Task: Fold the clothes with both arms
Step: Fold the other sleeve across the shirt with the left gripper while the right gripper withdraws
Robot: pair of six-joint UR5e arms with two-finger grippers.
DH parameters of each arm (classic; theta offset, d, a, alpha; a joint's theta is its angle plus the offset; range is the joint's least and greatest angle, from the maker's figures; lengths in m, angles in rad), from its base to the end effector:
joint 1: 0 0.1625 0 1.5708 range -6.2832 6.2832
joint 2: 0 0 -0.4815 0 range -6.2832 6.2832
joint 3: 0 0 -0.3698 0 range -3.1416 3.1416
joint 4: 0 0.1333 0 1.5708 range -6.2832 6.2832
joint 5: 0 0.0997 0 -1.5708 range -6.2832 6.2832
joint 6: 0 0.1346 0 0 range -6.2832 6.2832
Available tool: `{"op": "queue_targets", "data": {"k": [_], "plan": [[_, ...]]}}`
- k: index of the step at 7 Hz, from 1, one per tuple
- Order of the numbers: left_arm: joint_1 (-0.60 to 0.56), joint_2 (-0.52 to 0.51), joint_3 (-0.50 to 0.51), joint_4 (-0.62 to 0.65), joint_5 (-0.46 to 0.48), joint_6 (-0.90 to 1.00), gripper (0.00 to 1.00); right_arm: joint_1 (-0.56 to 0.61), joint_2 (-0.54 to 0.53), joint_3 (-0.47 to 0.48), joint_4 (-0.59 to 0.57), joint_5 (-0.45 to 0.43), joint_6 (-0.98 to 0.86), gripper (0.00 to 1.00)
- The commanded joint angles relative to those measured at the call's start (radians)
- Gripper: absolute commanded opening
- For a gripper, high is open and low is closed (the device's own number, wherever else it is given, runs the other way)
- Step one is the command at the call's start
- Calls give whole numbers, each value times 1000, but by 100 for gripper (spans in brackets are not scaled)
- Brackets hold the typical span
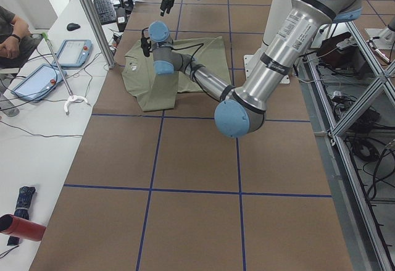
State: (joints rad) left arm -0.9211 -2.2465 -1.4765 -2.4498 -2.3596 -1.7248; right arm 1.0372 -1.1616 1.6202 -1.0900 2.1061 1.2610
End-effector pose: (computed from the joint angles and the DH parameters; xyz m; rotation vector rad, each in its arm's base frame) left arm 0.4027 -0.5926 0.2465 -0.0774 1.4979 -0.2916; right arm -0.2879 -0.6144 0.4284 0.1855 -1.0299 0.4093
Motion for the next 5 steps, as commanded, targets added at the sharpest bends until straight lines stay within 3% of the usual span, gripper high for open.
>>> {"op": "queue_targets", "data": {"k": [1, 3, 5], "plan": [[195, -329, 275, -17, 408, -120, 0, 148, -125, 12, 1, 145, -222, 100], [280, -551, 617, -147, 607, -202, 0, 169, -159, 13, 1, 150, -270, 100], [300, -585, 764, -245, 690, -200, 0, 169, -176, 29, 2, 149, -268, 100]]}}
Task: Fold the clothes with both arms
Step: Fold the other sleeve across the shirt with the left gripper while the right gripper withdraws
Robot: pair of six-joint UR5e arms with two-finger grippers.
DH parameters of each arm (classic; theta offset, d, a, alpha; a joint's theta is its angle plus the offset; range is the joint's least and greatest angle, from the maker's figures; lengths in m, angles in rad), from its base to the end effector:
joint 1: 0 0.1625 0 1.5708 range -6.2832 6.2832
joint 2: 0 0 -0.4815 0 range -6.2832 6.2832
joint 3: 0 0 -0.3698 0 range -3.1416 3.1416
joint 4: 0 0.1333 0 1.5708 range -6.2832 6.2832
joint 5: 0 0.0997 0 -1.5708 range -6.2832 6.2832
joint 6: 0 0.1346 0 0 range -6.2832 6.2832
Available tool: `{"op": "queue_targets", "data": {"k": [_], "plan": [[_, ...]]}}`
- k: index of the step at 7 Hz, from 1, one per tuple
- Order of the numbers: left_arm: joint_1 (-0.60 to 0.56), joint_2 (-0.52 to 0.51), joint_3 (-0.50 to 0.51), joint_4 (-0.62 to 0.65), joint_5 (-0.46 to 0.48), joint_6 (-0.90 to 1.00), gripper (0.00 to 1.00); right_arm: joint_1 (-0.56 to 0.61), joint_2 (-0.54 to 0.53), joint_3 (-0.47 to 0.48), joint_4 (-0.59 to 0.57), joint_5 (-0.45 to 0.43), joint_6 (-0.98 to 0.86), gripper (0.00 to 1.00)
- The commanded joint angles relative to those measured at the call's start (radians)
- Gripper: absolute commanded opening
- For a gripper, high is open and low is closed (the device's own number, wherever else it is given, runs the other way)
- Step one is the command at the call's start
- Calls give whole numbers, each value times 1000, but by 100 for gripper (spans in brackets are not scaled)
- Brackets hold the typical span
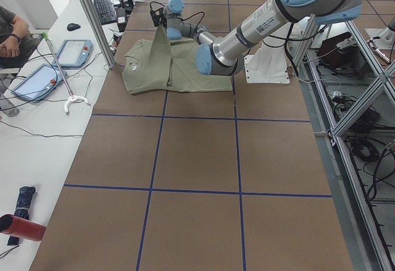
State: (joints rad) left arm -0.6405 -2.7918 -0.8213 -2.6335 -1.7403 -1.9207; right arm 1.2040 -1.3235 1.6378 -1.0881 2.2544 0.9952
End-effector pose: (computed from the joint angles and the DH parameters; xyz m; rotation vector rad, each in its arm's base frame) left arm 0.6700 -0.6373 0.0648 0.0902 1.5689 -0.6546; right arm -0.1751 -0.5903 0.5166 0.1876 -0.9847 0.3030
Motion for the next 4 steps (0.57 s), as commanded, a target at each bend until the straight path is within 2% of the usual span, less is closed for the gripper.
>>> {"op": "queue_targets", "data": {"k": [1, 2, 3, 4], "plan": [[22, -41, 119, -72, 71, -4, 33, 2, -19, 20, 1, -1, 6, 100], [27, -55, 114, -79, 71, -6, 78, 0, -17, 28, 1, -2, 14, 100], [31, -57, 82, -80, 73, -11, 96, -1, -16, 37, 1, -1, 19, 100], [35, -31, 6, -74, 70, -32, 96, -23, -17, 54, 1, -1, 63, 100]]}}
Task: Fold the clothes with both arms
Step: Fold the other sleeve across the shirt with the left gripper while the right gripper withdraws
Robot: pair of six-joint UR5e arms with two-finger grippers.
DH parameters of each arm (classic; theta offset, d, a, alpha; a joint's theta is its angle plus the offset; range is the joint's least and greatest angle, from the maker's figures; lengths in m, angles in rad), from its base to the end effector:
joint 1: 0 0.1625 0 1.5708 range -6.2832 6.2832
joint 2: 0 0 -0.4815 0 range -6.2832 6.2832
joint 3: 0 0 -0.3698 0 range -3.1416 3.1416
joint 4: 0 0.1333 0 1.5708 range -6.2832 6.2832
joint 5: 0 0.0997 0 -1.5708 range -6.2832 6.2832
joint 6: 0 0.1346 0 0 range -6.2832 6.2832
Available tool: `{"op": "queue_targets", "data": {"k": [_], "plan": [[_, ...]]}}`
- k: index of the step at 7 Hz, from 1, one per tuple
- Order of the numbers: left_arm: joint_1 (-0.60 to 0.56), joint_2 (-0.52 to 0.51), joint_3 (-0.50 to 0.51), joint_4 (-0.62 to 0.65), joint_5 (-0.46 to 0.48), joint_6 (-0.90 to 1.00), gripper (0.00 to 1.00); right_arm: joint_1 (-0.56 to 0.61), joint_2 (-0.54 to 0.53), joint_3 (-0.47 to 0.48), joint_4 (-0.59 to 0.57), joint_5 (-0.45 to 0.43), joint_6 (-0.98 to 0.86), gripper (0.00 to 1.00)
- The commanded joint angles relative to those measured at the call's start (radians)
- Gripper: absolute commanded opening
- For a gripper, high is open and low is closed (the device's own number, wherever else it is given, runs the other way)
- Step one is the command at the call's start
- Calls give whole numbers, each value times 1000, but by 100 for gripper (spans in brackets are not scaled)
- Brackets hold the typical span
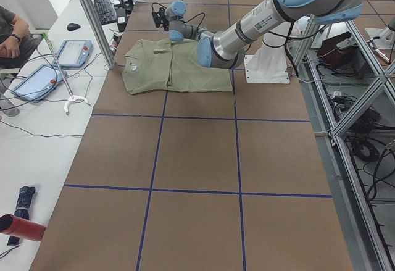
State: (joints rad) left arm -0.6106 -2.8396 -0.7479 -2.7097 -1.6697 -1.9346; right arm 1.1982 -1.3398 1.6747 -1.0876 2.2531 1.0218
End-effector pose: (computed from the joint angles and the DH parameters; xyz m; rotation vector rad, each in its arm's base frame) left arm 0.6898 -0.6292 0.0447 0.1213 1.6220 -0.6789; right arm -0.1747 -0.5801 0.5083 0.1893 -0.9984 0.3138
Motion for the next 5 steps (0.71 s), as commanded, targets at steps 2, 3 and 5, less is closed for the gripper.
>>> {"op": "queue_targets", "data": {"k": [2, 3, 5], "plan": [[2, 220, -413, 107, -107, -32, 95, -148, -4, 95, 0, -67, 273, 100], [0, 335, -600, 207, -154, -20, 94, -260, -60, 178, -2, -170, 366, 100], [-4, 519, -822, 235, -156, -20, 93, -435, -236, 374, -2, -319, 494, 100]]}}
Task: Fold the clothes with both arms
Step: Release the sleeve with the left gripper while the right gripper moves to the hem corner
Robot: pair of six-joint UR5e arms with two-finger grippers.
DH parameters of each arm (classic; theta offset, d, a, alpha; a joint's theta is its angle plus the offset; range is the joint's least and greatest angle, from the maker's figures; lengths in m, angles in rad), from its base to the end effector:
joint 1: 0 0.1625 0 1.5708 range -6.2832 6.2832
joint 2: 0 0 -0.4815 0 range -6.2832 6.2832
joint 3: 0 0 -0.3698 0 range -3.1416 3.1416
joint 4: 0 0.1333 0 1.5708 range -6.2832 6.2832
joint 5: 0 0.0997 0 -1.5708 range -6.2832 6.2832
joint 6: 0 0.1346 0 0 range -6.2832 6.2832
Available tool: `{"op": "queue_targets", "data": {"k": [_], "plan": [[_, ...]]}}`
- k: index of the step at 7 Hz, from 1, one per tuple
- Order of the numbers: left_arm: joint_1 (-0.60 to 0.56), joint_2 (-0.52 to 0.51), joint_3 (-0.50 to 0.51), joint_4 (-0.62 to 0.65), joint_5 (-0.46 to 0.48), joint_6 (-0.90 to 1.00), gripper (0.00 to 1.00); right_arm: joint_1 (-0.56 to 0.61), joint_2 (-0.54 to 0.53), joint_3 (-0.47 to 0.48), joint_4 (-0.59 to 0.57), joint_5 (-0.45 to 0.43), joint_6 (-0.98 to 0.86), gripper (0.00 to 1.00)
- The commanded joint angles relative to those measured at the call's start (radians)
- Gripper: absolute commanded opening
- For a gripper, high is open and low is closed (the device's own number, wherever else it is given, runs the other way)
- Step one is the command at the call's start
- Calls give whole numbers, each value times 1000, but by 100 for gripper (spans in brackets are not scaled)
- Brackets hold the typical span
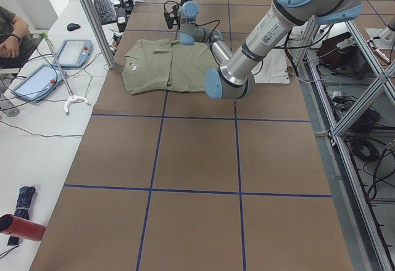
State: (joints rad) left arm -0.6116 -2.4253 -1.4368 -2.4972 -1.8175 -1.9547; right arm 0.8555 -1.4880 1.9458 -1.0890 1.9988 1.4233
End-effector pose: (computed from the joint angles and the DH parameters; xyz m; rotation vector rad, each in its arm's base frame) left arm 0.5675 -0.5207 0.1253 -0.0009 1.6741 -0.5546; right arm -0.2886 -0.4503 0.4707 0.0982 -1.0086 0.4462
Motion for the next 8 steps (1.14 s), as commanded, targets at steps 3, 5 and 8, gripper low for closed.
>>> {"op": "queue_targets", "data": {"k": [3, 5, 8], "plan": [[1, 264, -381, 145, -11, 2, 93, -399, -86, 162, -3, -321, 435, 99], [6, 276, -384, 144, -11, 0, 93, -484, -84, 141, -8, -374, 535, 99], [9, 279, -375, 144, -11, 0, 93, -564, -61, 79, -11, -480, 548, 97]]}}
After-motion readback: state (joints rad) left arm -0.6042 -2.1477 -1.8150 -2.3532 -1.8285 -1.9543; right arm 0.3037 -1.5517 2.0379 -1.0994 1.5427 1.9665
